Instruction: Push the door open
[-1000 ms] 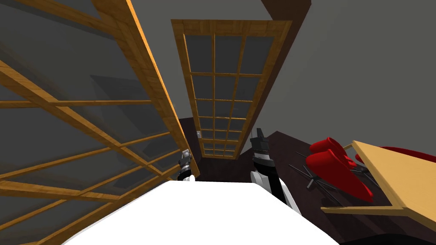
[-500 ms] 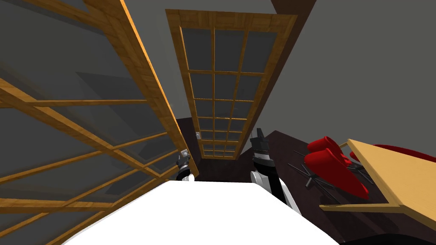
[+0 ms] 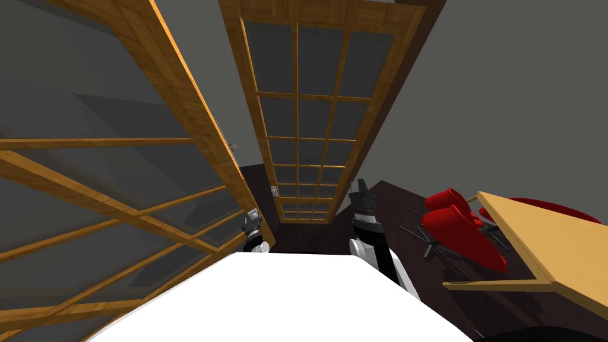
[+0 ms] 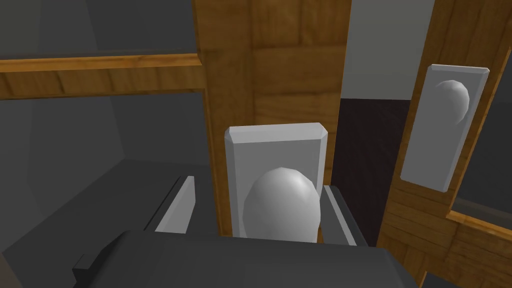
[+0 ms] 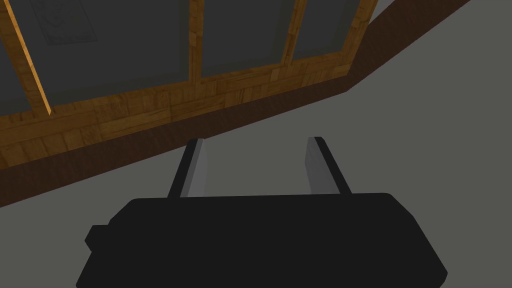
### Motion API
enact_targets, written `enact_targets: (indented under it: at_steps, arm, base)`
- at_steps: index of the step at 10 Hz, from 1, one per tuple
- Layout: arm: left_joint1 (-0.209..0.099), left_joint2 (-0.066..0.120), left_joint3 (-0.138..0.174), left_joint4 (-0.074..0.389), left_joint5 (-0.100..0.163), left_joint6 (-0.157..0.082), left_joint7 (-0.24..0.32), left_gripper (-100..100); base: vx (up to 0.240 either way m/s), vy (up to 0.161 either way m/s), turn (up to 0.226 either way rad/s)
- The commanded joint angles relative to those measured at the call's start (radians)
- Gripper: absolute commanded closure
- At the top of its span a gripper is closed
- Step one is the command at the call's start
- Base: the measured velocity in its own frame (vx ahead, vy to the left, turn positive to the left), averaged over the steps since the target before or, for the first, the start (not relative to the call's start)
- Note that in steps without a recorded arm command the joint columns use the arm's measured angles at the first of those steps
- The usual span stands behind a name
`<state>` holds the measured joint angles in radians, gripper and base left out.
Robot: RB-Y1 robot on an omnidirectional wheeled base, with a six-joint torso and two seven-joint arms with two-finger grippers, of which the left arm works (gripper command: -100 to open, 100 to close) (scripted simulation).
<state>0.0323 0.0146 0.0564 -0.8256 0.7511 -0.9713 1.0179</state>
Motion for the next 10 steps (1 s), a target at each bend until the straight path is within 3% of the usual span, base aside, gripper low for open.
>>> enact_targets:
  at_steps: [1, 10]
  arm:
    - [-0.012, 0.022, 0.044, 0.03, 0.016, -0.03, 0.0, 100]
    - [-0.031, 0.018, 0.117, 0.039, 0.048, -0.05, -0.018, 100]
  base:
    - [0.072, 0.039, -0.083]
    - [0.047, 0.033, -0.036]
